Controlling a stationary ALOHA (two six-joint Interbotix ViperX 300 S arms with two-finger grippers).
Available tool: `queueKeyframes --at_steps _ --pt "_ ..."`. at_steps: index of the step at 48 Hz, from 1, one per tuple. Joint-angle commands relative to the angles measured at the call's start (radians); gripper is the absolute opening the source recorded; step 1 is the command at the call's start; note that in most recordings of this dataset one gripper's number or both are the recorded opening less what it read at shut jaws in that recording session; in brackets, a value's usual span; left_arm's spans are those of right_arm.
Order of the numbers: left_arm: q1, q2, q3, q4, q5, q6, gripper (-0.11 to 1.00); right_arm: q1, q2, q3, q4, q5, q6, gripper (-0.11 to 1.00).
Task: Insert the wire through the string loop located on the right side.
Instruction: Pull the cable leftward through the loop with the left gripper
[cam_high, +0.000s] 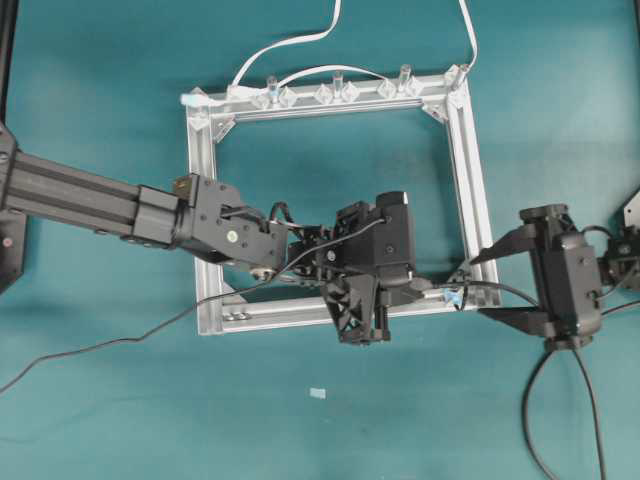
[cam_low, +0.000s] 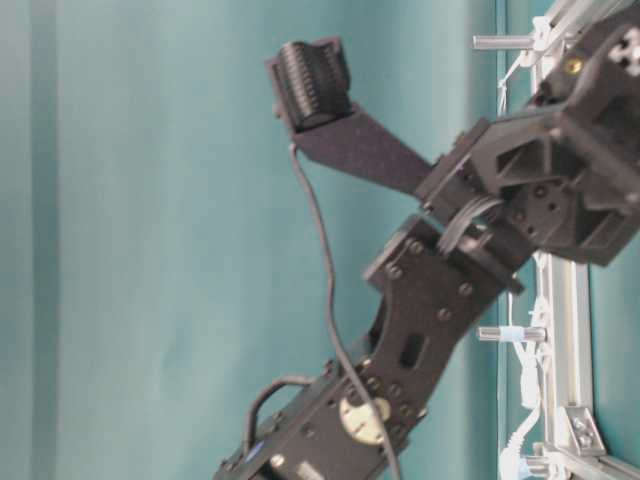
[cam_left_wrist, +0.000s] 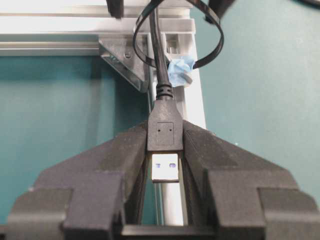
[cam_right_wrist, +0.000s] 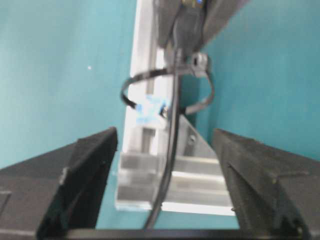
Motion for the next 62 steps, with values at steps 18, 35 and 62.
queueKeyframes --at_steps 18,35,62 --pt "-0.014 -0.23 0.196 0.002 0.038 -0.002 0.18 0.0 -0.026 0.012 -0.003 -0.002 0.0 0.86" --pt "-0.049 -0.416 0.417 -0.005 0.083 -0.008 0.18 0.0 -0.028 0.012 -0.003 -0.002 0.0 0.86" --pt "-0.054 -0.583 0.594 -0.008 0.143 -0.023 0.18 0.0 -0.026 0.014 -0.003 -0.002 0.0 0.86"
